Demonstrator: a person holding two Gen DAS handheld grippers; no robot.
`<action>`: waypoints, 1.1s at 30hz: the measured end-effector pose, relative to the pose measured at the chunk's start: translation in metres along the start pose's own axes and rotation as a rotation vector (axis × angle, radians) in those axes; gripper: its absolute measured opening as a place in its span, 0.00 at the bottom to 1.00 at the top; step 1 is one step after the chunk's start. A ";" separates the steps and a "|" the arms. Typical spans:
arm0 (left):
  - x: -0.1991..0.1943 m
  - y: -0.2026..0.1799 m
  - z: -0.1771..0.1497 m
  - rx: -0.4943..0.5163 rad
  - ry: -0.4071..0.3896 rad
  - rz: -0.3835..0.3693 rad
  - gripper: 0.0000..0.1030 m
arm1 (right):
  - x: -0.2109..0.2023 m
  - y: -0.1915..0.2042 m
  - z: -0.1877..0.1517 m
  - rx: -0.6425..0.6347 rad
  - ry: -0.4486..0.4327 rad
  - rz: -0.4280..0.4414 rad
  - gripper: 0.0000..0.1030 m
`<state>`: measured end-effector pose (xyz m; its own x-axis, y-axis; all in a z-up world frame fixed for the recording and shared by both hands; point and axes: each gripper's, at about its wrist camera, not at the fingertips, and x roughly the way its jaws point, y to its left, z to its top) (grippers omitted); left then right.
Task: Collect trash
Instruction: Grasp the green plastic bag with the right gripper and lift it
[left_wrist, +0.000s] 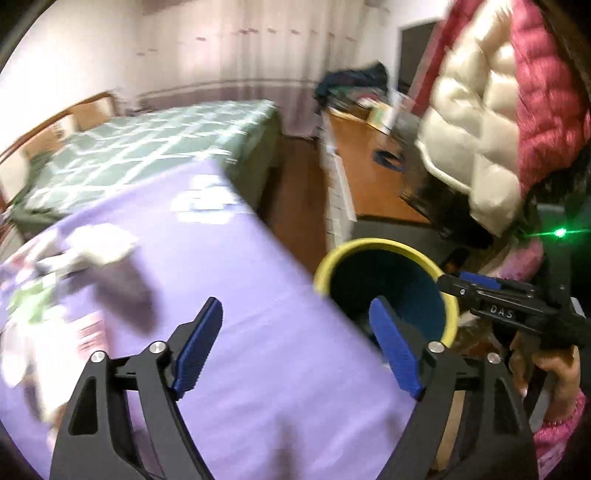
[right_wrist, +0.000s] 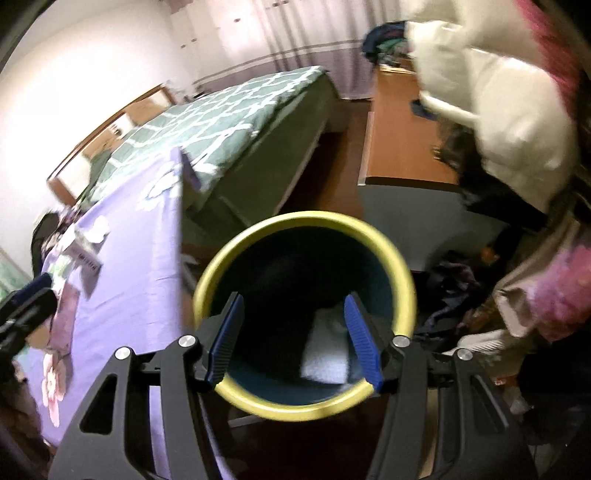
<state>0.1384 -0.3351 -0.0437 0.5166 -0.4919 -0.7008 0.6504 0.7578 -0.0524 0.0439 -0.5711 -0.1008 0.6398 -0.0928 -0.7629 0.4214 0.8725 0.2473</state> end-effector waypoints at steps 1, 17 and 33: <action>-0.015 0.018 -0.005 -0.025 -0.016 0.034 0.81 | 0.003 0.012 0.000 -0.020 0.005 0.013 0.53; -0.144 0.228 -0.110 -0.330 -0.075 0.475 0.84 | 0.032 0.269 0.019 -0.388 0.060 0.307 0.53; -0.106 0.324 -0.108 -0.392 -0.023 0.606 0.84 | 0.125 0.456 0.052 -0.536 0.325 0.351 0.44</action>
<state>0.2343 0.0093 -0.0633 0.7379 0.0575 -0.6725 0.0006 0.9963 0.0858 0.3491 -0.2101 -0.0524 0.4208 0.3115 -0.8520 -0.2009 0.9479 0.2473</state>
